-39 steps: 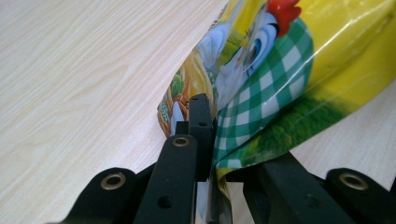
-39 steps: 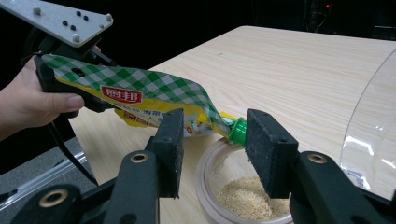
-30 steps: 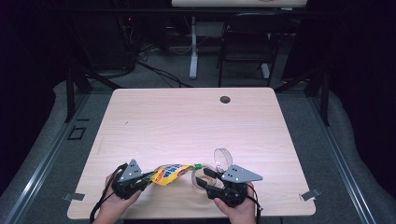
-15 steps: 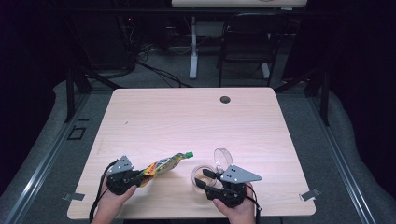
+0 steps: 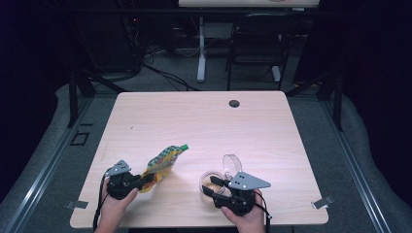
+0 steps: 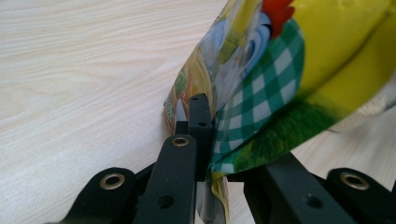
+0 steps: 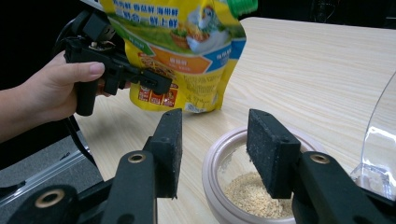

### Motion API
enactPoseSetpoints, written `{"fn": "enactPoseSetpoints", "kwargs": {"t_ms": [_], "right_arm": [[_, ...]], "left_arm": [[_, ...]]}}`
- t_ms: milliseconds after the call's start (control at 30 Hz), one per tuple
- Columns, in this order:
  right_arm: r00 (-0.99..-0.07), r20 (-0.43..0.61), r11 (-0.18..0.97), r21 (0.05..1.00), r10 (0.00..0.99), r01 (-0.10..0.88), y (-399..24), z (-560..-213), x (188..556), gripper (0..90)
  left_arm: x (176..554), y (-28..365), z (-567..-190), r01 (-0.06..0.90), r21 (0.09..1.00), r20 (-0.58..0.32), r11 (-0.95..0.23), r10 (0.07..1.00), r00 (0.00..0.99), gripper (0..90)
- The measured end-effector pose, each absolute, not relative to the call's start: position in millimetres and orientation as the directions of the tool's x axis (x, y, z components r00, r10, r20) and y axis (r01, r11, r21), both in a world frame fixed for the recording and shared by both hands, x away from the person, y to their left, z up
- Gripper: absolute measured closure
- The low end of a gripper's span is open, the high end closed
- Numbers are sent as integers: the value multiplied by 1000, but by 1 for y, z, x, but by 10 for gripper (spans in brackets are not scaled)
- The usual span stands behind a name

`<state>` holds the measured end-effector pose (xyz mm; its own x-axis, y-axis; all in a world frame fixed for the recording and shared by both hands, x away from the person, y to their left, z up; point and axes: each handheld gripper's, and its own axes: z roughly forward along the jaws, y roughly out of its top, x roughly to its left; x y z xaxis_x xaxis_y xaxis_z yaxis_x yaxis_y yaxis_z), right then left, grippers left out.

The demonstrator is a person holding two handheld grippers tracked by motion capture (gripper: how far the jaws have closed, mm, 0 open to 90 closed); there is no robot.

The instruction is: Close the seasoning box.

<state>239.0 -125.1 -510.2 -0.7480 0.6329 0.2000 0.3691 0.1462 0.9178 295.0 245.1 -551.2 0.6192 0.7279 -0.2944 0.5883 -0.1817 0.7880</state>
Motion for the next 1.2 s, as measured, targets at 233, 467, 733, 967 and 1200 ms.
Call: {"fn": "enactPoseSetpoints", "kwargs": {"t_ms": [233, 467, 733, 967, 1200], "right_arm": [[-751, 197, 159, 914, 630, 373, -125, -511, 240, 558], [-749, 201, 161, 911, 631, 380, -125, -512, 240, 558], [-749, 201, 162, 910, 631, 381, -125, -512, 240, 557], [-750, 202, 164, 909, 630, 382, -124, -513, 240, 556], [-749, 204, 162, 909, 630, 384, -123, -513, 240, 556]], "left_arm": [[297, 255, -555, 623, 774, -340, -116, 754, 562, 839], [297, 255, -556, 624, 773, -334, -114, 763, 554, 835], [295, 258, -556, 618, 774, -307, -138, 772, 557, 810], [289, 261, -549, 596, 791, -283, -137, 781, 556, 761], [285, 264, -544, 569, 810, -259, -143, 783, 566, 694]]}}
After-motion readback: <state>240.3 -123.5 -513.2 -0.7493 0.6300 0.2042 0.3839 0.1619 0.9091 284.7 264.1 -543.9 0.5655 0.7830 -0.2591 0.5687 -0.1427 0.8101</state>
